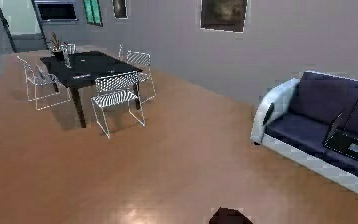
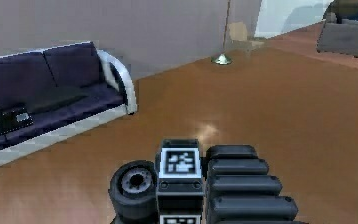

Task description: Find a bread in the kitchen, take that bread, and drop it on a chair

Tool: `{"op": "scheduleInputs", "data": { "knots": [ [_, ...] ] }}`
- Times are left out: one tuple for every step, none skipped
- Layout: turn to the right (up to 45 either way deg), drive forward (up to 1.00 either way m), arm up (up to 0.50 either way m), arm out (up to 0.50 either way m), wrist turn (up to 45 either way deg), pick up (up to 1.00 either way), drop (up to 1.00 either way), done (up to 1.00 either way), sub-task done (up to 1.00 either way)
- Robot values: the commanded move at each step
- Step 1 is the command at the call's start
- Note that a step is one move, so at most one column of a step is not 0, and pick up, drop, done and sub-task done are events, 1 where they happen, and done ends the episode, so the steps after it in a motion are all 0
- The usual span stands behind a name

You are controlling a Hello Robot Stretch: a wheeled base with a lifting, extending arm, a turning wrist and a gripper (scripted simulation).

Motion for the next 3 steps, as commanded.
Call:
{"op": "scheduleInputs", "data": {
  "knots": [
    [0.0,1.00,0.00,0.00,0.0,0.00,0.00,0.00,0.00],
    [3.0,0.00,0.00,0.00,0.0,0.00,0.00,0.00,0.00],
    [0.0,1.00,0.00,0.00,0.0,0.00,0.00,0.00,0.00]
  ]
}}
